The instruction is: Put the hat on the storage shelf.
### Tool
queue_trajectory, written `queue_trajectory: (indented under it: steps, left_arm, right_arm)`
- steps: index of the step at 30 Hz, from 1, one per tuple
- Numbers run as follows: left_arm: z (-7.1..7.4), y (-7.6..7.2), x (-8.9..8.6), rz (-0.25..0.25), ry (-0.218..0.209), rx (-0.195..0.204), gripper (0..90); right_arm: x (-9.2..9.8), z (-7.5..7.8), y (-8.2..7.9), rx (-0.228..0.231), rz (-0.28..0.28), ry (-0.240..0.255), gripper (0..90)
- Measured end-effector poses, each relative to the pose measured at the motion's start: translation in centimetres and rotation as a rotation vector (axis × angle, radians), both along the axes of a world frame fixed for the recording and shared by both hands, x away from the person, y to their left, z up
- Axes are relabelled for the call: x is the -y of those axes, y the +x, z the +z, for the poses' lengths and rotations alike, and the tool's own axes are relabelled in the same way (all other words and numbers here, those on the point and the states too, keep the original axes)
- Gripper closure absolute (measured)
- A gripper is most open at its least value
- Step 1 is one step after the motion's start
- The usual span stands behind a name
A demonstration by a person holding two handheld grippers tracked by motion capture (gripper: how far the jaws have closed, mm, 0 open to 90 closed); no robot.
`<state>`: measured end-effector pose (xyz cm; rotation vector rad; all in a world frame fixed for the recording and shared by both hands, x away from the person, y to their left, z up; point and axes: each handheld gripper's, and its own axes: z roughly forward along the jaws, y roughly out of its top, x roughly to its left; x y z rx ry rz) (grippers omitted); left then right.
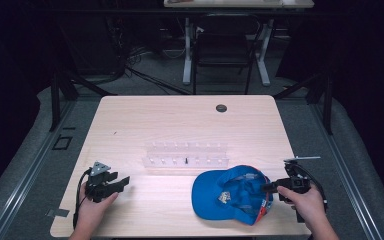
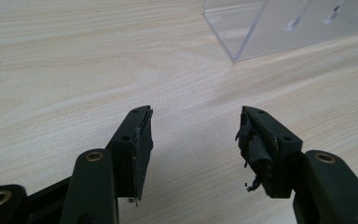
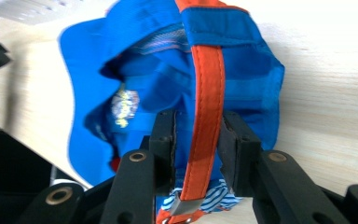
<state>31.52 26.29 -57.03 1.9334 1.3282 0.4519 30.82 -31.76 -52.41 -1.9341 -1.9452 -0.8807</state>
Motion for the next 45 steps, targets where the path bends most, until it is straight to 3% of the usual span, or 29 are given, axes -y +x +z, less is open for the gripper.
queue_trajectory:
  steps: [5, 7, 15, 17, 18, 21, 28, 29, 31, 38, 45]
  left_arm:
    - [0.1, 0.0, 0.0, -0.001, -0.001, 0.002, 44.5]
    - [0.1, 0.0, 0.0, -0.002, -0.001, 0.001, 44.4]
    - [0.0, 0.0, 0.0, 0.002, 0.001, 0.002, 44.3]
    - [0.0, 0.0, 0.0, 0.001, 0.002, 0.002, 44.3]
    - [0.0, 0.0, 0.0, 0.001, 0.002, 0.002, 44.4]
    - [0.0, 0.0, 0.0, 0.001, 0.003, 0.003, 44.3]
    - [0.1, 0.0, 0.0, 0.003, 0.001, 0.003, 44.3]
    - [0.1, 0.0, 0.0, 0.004, 0.0, 0.003, 44.3]
    - [0.1, 0.0, 0.0, 0.004, -0.001, 0.004, 44.3]
    - [0.1, 0.0, -0.1, 0.004, 0.001, 0.002, 44.3]
    - [0.1, 0.0, -0.1, 0.001, -0.004, 0.003, 44.3]
  right_arm:
    - [-0.1, 0.9, -0.1, 0.012, 0.022, 0.026, 69.3]
    - [-0.3, 0.9, -0.2, 0.021, 0.002, 0.02, 69.8]
    - [-0.4, 1.6, -0.2, 0.015, 0.032, 0.018, 76.6]
    - [-0.4, 1.9, -0.2, 0.004, 0.062, -0.023, 77.2]
    - [-0.5, 1.8, -0.2, 0.007, 0.053, 0.007, 77.3]
    - [-0.6, 2.4, -0.2, 0.003, 0.048, 0.005, 77.5]
    - [-1.0, 4.3, -0.3, 0.026, 0.059, -0.051, 77.6]
    - [-1.0, 4.7, -0.3, 0.024, 0.082, -0.067, 77.6]
    - [-1.3, 5.3, -0.4, 0.034, 0.067, -0.079, 77.5]
    - [-2.3, 7.5, 0.0, 0.032, 0.13, -0.142, 77.5]
    - [-3.3, 9.1, 0.5, 0.076, 0.138, -0.151, 77.6]
